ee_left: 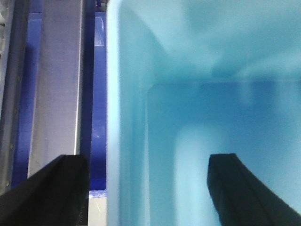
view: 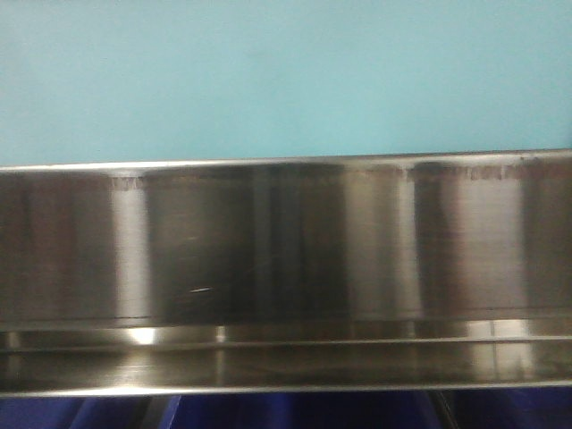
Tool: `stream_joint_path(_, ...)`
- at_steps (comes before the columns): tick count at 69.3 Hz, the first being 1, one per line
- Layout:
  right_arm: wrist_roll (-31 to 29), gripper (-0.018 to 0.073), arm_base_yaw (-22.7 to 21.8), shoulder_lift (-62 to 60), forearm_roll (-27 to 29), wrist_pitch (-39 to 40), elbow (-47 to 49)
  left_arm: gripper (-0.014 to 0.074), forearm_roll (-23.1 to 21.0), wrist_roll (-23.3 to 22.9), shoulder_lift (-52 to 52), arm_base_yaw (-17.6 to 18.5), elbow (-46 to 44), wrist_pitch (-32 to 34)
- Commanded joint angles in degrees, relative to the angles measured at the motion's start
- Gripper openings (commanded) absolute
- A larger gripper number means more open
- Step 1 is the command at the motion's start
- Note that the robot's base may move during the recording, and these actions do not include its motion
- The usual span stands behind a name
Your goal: Move two blue bins to right shelf middle
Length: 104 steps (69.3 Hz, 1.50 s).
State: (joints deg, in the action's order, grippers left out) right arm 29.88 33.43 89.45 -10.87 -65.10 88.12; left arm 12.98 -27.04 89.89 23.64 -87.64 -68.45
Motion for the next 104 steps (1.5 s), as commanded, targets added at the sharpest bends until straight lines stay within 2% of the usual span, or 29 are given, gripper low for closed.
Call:
stream_joint_path(1, -0.2, 0.0307, -0.27, 0.15, 0.18, -0.18, -0.38, 0.0424, -0.39, 0.0, 0.27, -0.09, 1.09, -1.51)
stream_joint_path(23, -0.2, 0.0307, -0.27, 0.15, 0.18, -0.39, -3.4, 0.0424, -0.39, 0.0, 0.27, -0.09, 1.09, -1.51)
stream_joint_path(49, -0.2, 0.0307, -0.27, -1.09, 0.18, -0.03, -2.29, 0.0424, -0.41, 0.0, 0.05, -0.09, 1.09, -1.51)
stream_joint_path(77, -0.2, 0.0307, -0.16, -1.7, -1.36, -4.87, 4.92, 0.0424, -0.64, 0.0, -4.1, 0.01, -1.3, -1.51)
stream_joint_path(85, -0.37, 0.0307, -0.16, -2.14, -1.08, -4.87, 6.08, 0.0424, -2.07, 0.0, -5.35, 0.01, -1.18, -1.51)
stream_joint_path(96, -1.35, 0.0307, -0.04, -4.08, 4.48, -4.87, 4.06, 0.0424, -5.98, 0.46, -6.11, 0.01, -1.18, -1.51)
stream_joint_path(104, -1.75, 0.0307, -0.04, -5.36, 4.02, -4.87, 2.26, 0.0424, -6.28, 1.38, -6.11, 0.01, -0.77, -1.51)
